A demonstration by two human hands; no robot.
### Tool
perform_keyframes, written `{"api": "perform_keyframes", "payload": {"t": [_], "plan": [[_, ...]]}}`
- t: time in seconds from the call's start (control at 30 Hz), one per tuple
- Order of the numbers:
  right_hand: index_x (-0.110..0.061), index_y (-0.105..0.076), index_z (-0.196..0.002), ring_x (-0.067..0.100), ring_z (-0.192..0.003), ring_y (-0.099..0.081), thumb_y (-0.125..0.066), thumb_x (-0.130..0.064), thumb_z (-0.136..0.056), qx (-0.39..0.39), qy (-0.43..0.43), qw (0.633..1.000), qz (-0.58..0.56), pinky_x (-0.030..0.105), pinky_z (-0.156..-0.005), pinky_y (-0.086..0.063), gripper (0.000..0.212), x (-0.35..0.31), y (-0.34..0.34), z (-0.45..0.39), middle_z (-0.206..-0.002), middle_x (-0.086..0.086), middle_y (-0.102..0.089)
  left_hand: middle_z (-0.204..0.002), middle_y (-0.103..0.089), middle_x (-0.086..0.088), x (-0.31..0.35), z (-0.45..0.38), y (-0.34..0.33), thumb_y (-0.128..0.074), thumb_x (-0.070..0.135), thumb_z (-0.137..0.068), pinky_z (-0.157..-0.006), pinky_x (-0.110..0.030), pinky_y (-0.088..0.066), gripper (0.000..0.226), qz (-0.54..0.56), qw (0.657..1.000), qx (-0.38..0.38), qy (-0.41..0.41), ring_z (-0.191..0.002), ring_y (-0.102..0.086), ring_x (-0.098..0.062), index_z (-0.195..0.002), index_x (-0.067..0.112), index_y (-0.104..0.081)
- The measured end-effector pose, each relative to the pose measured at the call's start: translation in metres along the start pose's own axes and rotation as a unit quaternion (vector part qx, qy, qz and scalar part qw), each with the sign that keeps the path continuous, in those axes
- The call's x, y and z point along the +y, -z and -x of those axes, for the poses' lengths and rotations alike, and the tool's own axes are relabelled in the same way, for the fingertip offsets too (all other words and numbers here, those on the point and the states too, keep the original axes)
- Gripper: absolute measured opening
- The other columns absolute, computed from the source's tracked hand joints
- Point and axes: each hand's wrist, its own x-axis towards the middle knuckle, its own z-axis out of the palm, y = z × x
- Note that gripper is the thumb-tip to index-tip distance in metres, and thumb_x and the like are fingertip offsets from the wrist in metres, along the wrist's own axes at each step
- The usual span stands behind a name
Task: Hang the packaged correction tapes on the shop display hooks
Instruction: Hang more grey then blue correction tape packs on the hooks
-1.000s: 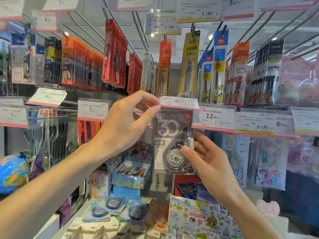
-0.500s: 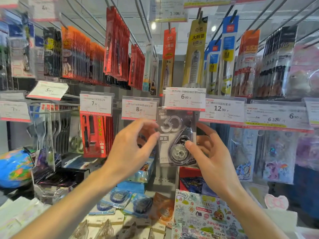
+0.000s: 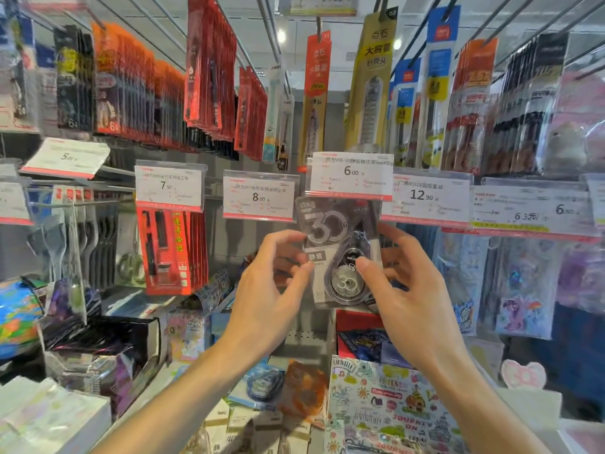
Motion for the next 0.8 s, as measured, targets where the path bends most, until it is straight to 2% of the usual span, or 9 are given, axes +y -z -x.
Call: {"api": "perform_keyframes", "payload": {"t": [0.13,0.23,0.33,0.43,0.53,0.6,0.67,0.73,0.8], "plan": [[-0.035,-0.056,-0.142,-0.003,-0.063,-0.065,-0.067,-0.037,-0.098,-0.011,-0.032,0.999,-0.026,0.010,-0.055,-0.049,0.045,0.005,0.000,-0.004,-0.087,-0.023,-0.072,-0.099,-0.065,0.013,-0.001,0.003,0.001,-0.064,0.025,-0.099,-0.077,-0.036,-0.057,0.031,0.009,1.000,-0.002,0.000,-0.090,-0.067,-0.015,-0.124,0.042,-0.056],[-0.037,-0.055,-0.141,-0.005,-0.075,-0.069,-0.066,-0.039,-0.099,-0.014,-0.041,0.999,-0.028,0.010,-0.059,-0.051,0.043,0.011,-0.003,-0.007,-0.092,-0.026,-0.071,-0.102,-0.062,0.016,-0.004,0.002,-0.001,-0.063,0.023,-0.100,-0.076,-0.042,-0.060,0.037,0.004,1.000,-0.016,0.006,-0.088,-0.066,-0.016,-0.131,0.041,-0.054],[-0.038,-0.053,-0.141,-0.007,-0.091,-0.069,-0.064,-0.044,-0.098,-0.010,-0.053,0.998,-0.013,0.009,-0.067,-0.052,0.044,0.018,-0.007,-0.009,-0.101,-0.023,-0.073,-0.105,-0.060,0.022,-0.011,0.004,-0.008,-0.064,0.023,-0.100,-0.080,-0.028,-0.059,0.043,0.018,0.999,-0.024,0.040,-0.090,-0.065,-0.011,-0.134,0.045,-0.051],[-0.038,-0.050,-0.144,-0.002,-0.093,-0.070,-0.061,-0.046,-0.100,-0.011,-0.057,0.998,0.009,0.011,-0.067,-0.053,0.046,0.025,-0.011,-0.013,-0.108,-0.015,-0.073,-0.107,-0.060,0.025,-0.019,0.001,-0.013,-0.065,0.028,-0.100,-0.077,-0.012,-0.052,0.045,0.026,0.998,-0.023,0.058,-0.093,-0.065,-0.007,-0.132,0.054,-0.048],[-0.035,-0.048,-0.149,-0.007,-0.093,-0.067,-0.058,-0.044,-0.102,-0.023,-0.075,0.997,0.009,0.008,-0.068,-0.051,0.049,0.033,-0.020,-0.022,-0.124,-0.016,-0.070,-0.106,-0.064,0.023,-0.030,-0.008,-0.015,-0.062,0.033,-0.101,-0.079,-0.009,-0.050,0.046,0.002,0.998,-0.014,0.068,-0.099,-0.063,0.001,-0.132,0.061,-0.043],[-0.033,-0.046,-0.151,-0.010,-0.082,-0.060,-0.056,-0.046,-0.103,-0.023,-0.096,0.995,0.009,0.008,-0.064,-0.046,0.051,0.040,-0.027,-0.030,-0.127,-0.010,-0.069,-0.108,-0.066,0.017,-0.039,-0.016,-0.017,-0.060,0.036,-0.102,-0.080,-0.012,-0.050,0.046,-0.022,0.997,-0.014,0.077,-0.099,-0.063,0.001,-0.142,0.053,-0.044],[-0.034,-0.045,-0.149,-0.012,-0.082,-0.063,-0.055,-0.046,-0.103,-0.021,-0.111,0.994,0.006,0.007,-0.062,-0.045,0.049,0.048,-0.034,-0.038,-0.122,-0.014,-0.069,-0.117,-0.067,0.006,-0.049,-0.025,-0.020,-0.057,0.040,-0.103,-0.080,-0.014,-0.048,0.050,-0.045,0.995,-0.021,0.086,-0.098,-0.065,-0.004,-0.149,0.048,-0.041],[-0.037,-0.042,-0.150,-0.019,-0.090,-0.063,-0.053,-0.047,-0.104,-0.025,-0.122,0.992,0.000,0.003,-0.064,-0.044,0.049,0.056,-0.042,-0.045,-0.122,-0.022,-0.065,-0.141,-0.055,0.002,-0.058,-0.035,-0.024,-0.052,0.044,-0.104,-0.090,-0.023,-0.046,0.052,-0.066,0.992,-0.038,0.096,-0.117,-0.061,-0.009,-0.152,0.050,-0.034],[-0.039,-0.034,-0.156,-0.013,-0.107,-0.056,-0.051,-0.047,-0.105,-0.035,-0.129,0.991,0.002,0.007,-0.079,-0.039,0.054,0.065,-0.050,-0.054,-0.131,-0.024,-0.056,-0.162,-0.037,0.007,-0.064,-0.045,-0.030,-0.048,0.047,-0.105,-0.111,-0.037,-0.041,0.055,-0.054,0.990,-0.064,0.112,-0.144,-0.043,-0.013,-0.155,0.052,-0.025]]}}
